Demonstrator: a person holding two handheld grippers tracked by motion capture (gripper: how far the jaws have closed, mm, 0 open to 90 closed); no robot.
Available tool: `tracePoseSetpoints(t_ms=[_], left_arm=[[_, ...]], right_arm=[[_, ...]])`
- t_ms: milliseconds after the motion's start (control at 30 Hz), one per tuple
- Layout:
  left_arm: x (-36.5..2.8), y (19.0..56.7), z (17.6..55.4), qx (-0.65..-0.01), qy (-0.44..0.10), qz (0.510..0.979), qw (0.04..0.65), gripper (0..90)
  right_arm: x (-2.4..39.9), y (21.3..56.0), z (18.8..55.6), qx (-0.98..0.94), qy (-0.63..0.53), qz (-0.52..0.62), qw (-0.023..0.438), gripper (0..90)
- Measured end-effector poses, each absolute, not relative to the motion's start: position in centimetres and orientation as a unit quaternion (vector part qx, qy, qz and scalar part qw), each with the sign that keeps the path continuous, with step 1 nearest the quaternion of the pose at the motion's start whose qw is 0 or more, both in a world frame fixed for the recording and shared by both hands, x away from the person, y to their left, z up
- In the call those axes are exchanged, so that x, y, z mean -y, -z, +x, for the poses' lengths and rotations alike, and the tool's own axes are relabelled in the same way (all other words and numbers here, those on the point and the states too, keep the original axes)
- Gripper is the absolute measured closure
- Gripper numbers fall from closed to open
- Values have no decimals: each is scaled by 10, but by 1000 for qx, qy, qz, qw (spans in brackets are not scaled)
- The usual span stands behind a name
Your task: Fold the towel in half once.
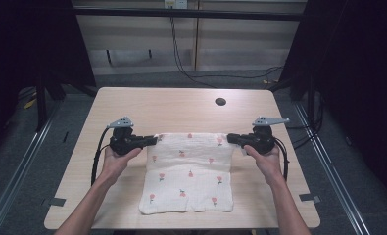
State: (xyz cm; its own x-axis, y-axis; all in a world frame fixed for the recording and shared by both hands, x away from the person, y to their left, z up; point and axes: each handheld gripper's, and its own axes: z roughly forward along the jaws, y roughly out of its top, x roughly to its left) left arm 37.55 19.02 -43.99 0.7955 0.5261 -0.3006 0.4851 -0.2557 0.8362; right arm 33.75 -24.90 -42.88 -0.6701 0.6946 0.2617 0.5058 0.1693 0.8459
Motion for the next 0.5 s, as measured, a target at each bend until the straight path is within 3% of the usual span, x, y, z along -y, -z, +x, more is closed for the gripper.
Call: tracePoseSetpoints(t_ms=[500], left_arm=[[-196,442,345,-297,-13,818,494,862]], right_arm=[[249,433,302,-767,-506,388,76,859]])
